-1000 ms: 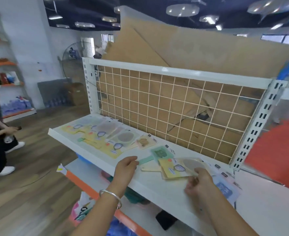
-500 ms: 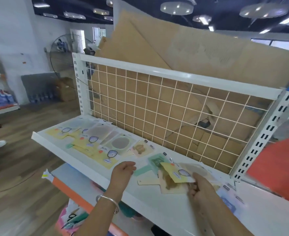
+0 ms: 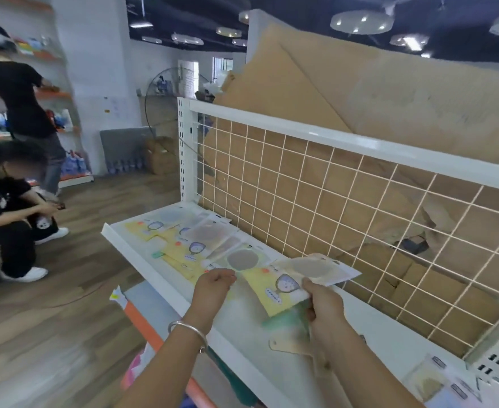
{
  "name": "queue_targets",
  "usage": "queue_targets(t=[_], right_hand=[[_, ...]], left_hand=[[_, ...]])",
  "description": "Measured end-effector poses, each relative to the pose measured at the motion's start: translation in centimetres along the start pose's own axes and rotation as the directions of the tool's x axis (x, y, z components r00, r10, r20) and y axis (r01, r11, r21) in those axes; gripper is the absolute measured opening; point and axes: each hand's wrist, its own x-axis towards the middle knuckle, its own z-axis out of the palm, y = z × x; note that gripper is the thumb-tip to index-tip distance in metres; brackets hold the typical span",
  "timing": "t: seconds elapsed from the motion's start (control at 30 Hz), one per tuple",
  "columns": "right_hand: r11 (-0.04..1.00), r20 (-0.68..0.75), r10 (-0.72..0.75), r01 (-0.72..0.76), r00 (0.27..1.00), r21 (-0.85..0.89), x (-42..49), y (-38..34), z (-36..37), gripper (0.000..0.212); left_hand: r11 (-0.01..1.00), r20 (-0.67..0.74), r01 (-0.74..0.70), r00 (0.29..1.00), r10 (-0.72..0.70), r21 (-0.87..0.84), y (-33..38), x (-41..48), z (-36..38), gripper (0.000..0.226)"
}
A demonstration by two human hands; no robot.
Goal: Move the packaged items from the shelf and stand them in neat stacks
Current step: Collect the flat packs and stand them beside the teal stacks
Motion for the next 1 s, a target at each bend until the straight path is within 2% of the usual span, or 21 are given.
queue_targets(t=[0.17, 0.3, 0.4, 0.5, 0.57, 0.63, 0.7, 0.83, 1.0], right_hand=[[0.992, 0.121, -0.011, 0.026, 0.993, -0.123, 1.6, 0.2, 6.3, 0.017], [0.982, 0.181, -0.044, 0.076, 0.983, -0.174, 3.2, 0.7, 10.7, 0.025], [0.969, 0.232, -0.077, 0.127, 0.970, -0.209, 4.4, 1.0, 12.9, 0.030], [0.960, 0.269, -0.038, 0.110, 0.962, -0.259, 5.7, 1.1, 14.4, 0.024], [0.960, 0.305, 0.049, 0.040, 0.951, -0.277, 6.2, 1.3, 15.0, 0.017], [0.939, 0.318, 0.146, -0.030, 0.937, -0.342, 7.2, 1.6, 15.2, 0.024], [0.897, 0.294, 0.201, -0.055, 0.934, -0.438, 8.0, 1.6, 15.3, 0.023], [0.874, 0.193, 0.217, -0.102, 0.957, -0.475, 9.3, 1.4, 15.7, 0.028], [0.895, 0.144, 0.155, -0.077, 0.977, -0.440, 9.9, 1.5, 16.4, 0.028]], left_hand=[[0.999, -0.083, -0.029, 0.996, 0.026, -0.036, 1.0, 4.0, -4.1, 0.016], [0.996, -0.120, -0.056, 0.991, 0.064, 0.066, 1.5, 8.9, -8.0, 0.018], [0.968, -0.070, -0.063, 0.994, 0.082, 0.243, 1.9, 12.5, -9.9, 0.022], [0.900, 0.028, -0.099, 0.995, 0.097, 0.424, 2.2, 15.9, -11.0, 0.022], [0.804, 0.116, -0.133, 0.990, 0.080, 0.579, 2.3, 18.2, -11.5, 0.028], [0.722, 0.157, -0.147, 0.986, 0.054, 0.676, 2.5, 20.2, -11.6, 0.035], [0.665, 0.197, -0.158, 0.980, 0.017, 0.730, 2.7, 22.0, -11.3, 0.031], [0.587, 0.252, -0.187, 0.967, -0.030, 0.788, 2.9, 24.8, -10.3, 0.014], [0.510, 0.268, -0.214, 0.963, -0.034, 0.833, 3.0, 27.2, -9.1, 0.020]])
